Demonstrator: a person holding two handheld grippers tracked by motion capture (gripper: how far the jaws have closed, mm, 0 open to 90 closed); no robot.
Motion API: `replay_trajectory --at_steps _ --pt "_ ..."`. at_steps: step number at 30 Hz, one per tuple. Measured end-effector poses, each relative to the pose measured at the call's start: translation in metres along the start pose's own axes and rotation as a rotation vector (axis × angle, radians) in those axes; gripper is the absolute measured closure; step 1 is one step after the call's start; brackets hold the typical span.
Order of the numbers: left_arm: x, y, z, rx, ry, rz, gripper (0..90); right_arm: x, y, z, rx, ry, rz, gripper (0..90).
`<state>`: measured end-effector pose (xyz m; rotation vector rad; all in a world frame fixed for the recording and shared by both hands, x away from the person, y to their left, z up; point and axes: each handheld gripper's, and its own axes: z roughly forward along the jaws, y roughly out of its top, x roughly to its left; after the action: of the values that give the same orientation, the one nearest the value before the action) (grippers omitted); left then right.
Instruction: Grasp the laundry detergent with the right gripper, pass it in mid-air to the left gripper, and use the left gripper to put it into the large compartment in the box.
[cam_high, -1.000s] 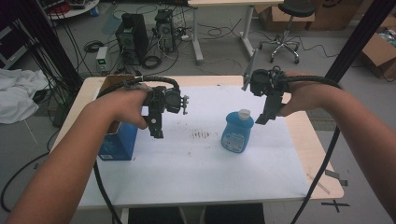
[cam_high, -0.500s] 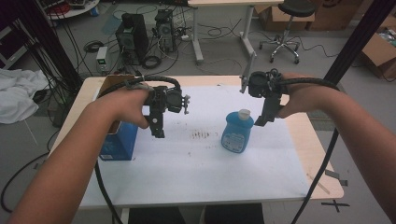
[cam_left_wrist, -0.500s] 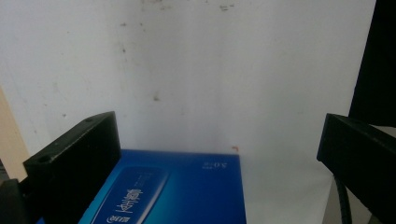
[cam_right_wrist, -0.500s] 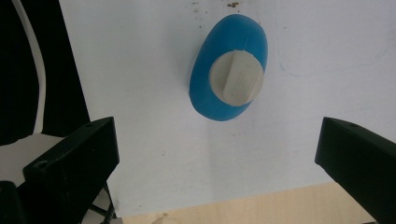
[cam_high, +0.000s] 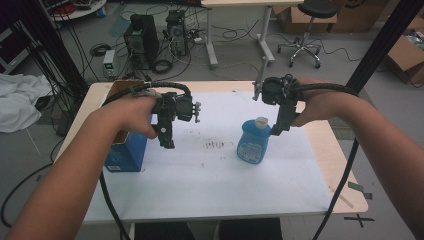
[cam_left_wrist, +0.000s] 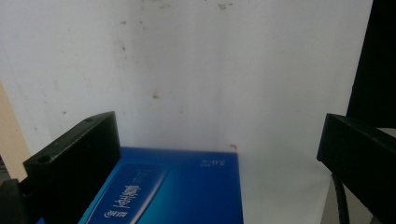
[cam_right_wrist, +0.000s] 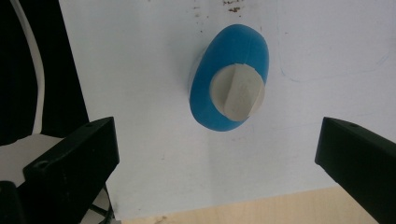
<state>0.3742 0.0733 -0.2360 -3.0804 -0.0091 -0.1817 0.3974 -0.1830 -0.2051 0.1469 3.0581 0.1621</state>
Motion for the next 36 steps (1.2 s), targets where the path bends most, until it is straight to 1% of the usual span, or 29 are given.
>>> replay_trajectory --at_steps 2,3,8,10,15,17,19,21,24,27,30,34,36 --pt "0.001 0.001 -0.001 -0.004 0.000 0.004 0.0 0.000 -0.001 -0.001 0.000 -0.001 0.001 0.0" --pt "0.001 0.002 -0.001 0.003 0.002 0.007 0.1 0.000 -0.001 -0.001 -0.004 -0.002 0.003 0.0" --pt "0.003 0.005 0.000 0.001 0.001 0.015 0.0 0.000 -0.009 -0.005 -0.003 -0.012 0.026 0.0" --pt "0.003 0.006 0.000 0.000 0.000 0.017 0.0 0.001 -0.013 -0.007 -0.019 -0.014 0.035 0.0" --pt "0.002 0.008 -0.004 0.005 0.005 0.023 0.0 0.003 -0.025 -0.013 -0.032 -0.028 0.059 0.0" --pt "0.001 0.008 -0.005 0.002 0.009 0.023 0.0 0.004 -0.031 -0.014 -0.031 -0.032 0.072 0.0" --pt "0.000 0.008 -0.006 0.003 0.010 0.028 0.0 0.005 -0.036 -0.013 -0.044 -0.030 0.084 0.0" --pt "-0.001 0.009 -0.007 -0.001 0.015 0.030 0.0 0.007 -0.041 -0.011 -0.046 -0.040 0.089 0.0" --pt "-0.003 0.009 -0.009 0.000 0.013 0.037 0.0 0.010 -0.049 -0.006 -0.057 -0.045 0.109 0.0" --pt "-0.004 0.010 -0.009 0.000 0.013 0.043 0.1 0.011 -0.059 0.001 -0.090 -0.048 0.119 0.0" --pt "-0.005 0.010 -0.009 -0.005 0.016 0.048 0.1 0.013 -0.067 0.008 -0.118 -0.050 0.140 0.0" --pt "-0.005 0.011 -0.009 -0.010 0.017 0.054 0.0 0.013 -0.075 0.017 -0.135 -0.052 0.166 0.0" --pt "-0.006 0.011 -0.008 -0.015 0.021 0.057 0.0 0.014 -0.080 0.023 -0.156 -0.050 0.178 0.0"
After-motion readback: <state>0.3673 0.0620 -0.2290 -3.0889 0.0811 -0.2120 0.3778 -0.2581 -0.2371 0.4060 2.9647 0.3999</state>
